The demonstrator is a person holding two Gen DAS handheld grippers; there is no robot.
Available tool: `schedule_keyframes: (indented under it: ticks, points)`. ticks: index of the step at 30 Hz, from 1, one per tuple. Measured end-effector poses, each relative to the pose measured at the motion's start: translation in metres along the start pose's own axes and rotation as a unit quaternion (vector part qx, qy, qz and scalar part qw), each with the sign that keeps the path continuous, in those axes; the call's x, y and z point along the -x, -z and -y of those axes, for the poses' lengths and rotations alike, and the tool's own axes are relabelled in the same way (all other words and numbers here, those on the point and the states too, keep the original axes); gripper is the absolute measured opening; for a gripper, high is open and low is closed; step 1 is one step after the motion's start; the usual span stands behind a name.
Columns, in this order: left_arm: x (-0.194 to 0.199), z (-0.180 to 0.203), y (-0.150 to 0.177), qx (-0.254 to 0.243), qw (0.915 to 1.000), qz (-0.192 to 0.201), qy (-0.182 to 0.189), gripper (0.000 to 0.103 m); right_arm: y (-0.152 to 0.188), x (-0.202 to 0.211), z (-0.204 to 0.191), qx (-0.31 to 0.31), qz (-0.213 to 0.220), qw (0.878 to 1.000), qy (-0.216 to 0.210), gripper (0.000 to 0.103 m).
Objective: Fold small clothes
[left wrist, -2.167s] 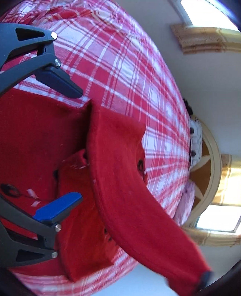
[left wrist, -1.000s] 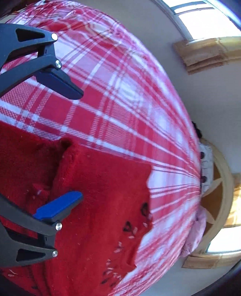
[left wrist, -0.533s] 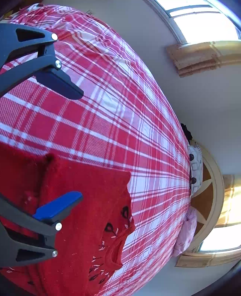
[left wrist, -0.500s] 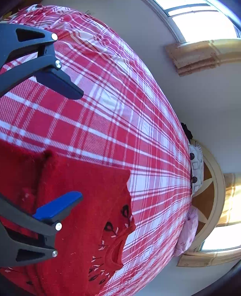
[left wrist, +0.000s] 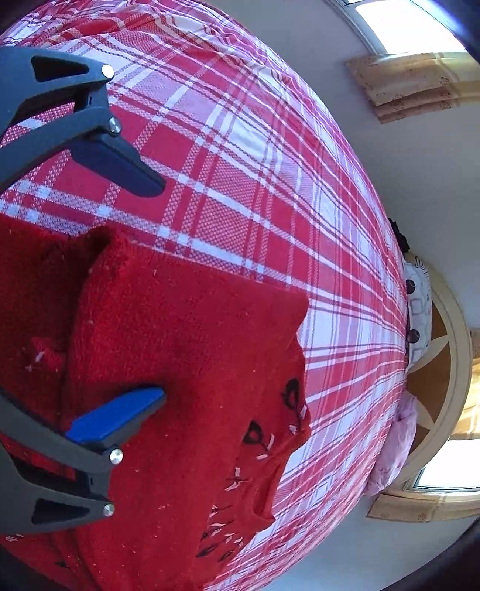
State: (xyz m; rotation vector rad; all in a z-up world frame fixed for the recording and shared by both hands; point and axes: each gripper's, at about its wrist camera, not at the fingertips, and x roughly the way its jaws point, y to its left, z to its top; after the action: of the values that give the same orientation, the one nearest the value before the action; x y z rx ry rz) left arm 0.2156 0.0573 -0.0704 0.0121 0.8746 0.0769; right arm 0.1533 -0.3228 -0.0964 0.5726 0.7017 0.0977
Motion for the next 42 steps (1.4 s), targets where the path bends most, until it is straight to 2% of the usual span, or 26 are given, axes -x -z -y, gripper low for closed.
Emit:
schedule_keyframes:
  ticks: [3,5,8,10,12,15,18,21,22,23,24,25,27,30,35,38,42]
  points:
    - [0.002,0.003,0.002,-0.007,0.9999,0.005,-0.009,0.103,-0.006,0.017,-0.028,0.063,0.040,0.996,0.044,0.011]
    - [0.001,0.004,0.001,-0.008,0.9999,0.005,-0.013,0.103,-0.015,0.017,-0.042,0.101,0.049,0.992,0.059,0.011]
    - [0.001,0.003,0.001,-0.007,0.9999,0.005,-0.013,0.103,-0.031,-0.009,-0.038,0.107,0.011,0.991,0.084,0.011]
    - [0.000,0.003,0.002,-0.004,1.0000,0.003,-0.007,0.103,-0.034,-0.040,-0.020,0.104,-0.038,0.985,0.136,0.008]
    - [-0.002,0.001,0.002,0.004,1.0000,-0.001,0.002,0.103,-0.034,-0.044,-0.011,0.096,-0.018,0.987,0.129,0.007]
    - [-0.003,-0.001,0.002,0.013,0.9998,-0.006,0.011,0.103,-0.036,-0.047,-0.014,0.105,-0.013,0.985,0.136,0.008]
    - [-0.005,-0.004,0.003,0.021,0.9995,-0.009,0.020,0.103,-0.035,-0.039,-0.013,0.105,-0.005,0.988,0.112,0.010]
    - [-0.005,-0.007,0.003,0.027,0.9992,-0.011,0.026,0.103,-0.028,-0.013,-0.016,0.084,0.021,0.993,0.084,0.012]
    - [-0.005,-0.007,0.003,0.028,0.9992,-0.011,0.027,0.103,-0.020,0.001,-0.021,0.084,0.033,0.993,0.074,0.021]
    - [-0.005,-0.006,0.003,0.027,0.9993,-0.011,0.025,0.103,-0.014,0.008,-0.024,0.087,0.041,0.993,0.067,0.040]
    - [-0.005,-0.005,0.003,0.025,0.9994,-0.010,0.023,0.103,-0.007,0.017,-0.026,0.091,0.047,0.993,0.059,0.053]
    - [-0.004,-0.004,0.004,0.023,0.9995,-0.008,0.020,0.103,0.002,0.029,-0.029,0.094,0.055,0.993,0.052,0.071]
    - [-0.003,-0.002,0.004,0.017,0.9998,-0.004,0.011,0.103,0.018,0.047,-0.032,0.099,0.068,0.992,0.043,0.073]
    - [-0.002,-0.001,0.004,0.012,0.9999,0.000,0.005,0.103,0.034,0.062,-0.032,0.097,0.064,0.992,0.046,0.073]
    - [0.002,-0.005,0.007,0.015,0.9998,0.000,0.011,0.103,0.063,0.080,-0.021,0.057,0.049,0.997,0.019,0.073]
    - [0.018,-0.012,0.021,-0.004,0.9993,0.013,0.034,0.103,0.078,0.096,-0.021,0.068,0.043,0.997,0.013,0.073]
    - [0.041,-0.032,0.043,-0.026,0.9972,0.012,0.070,0.103,0.097,0.114,-0.016,0.073,0.026,0.997,0.006,0.073]
